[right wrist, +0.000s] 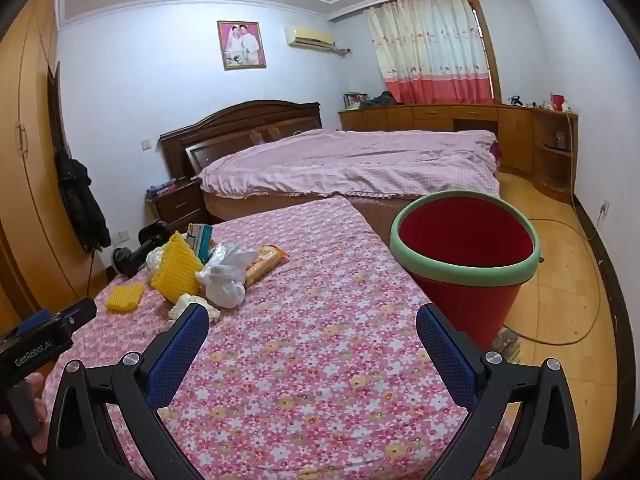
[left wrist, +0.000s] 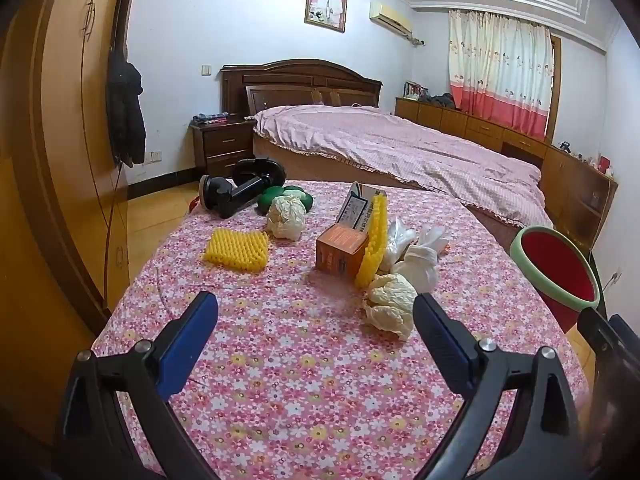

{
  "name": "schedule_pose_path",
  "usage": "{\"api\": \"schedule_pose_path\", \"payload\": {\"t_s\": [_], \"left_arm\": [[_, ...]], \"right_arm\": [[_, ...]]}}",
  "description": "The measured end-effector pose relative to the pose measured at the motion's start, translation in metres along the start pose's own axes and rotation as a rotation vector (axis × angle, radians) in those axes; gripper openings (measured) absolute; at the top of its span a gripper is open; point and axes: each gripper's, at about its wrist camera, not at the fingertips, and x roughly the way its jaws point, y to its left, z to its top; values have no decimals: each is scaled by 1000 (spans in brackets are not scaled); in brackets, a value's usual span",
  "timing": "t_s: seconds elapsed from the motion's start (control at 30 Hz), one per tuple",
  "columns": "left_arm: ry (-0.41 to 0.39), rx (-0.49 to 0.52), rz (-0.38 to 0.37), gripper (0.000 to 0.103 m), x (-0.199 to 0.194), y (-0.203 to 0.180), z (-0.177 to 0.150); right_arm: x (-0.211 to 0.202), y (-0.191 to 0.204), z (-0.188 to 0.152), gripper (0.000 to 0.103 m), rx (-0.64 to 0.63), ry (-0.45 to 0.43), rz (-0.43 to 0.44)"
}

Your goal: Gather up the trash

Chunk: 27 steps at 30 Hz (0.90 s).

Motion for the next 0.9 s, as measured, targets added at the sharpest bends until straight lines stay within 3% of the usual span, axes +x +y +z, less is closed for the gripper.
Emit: {"api": "schedule_pose_path", "payload": {"t_s": [0.9], "left_arm": [[1, -4, -6, 97, -1, 0, 0]], "right_arm": [[1, 1, -1, 103, 4, -1, -2]]}}
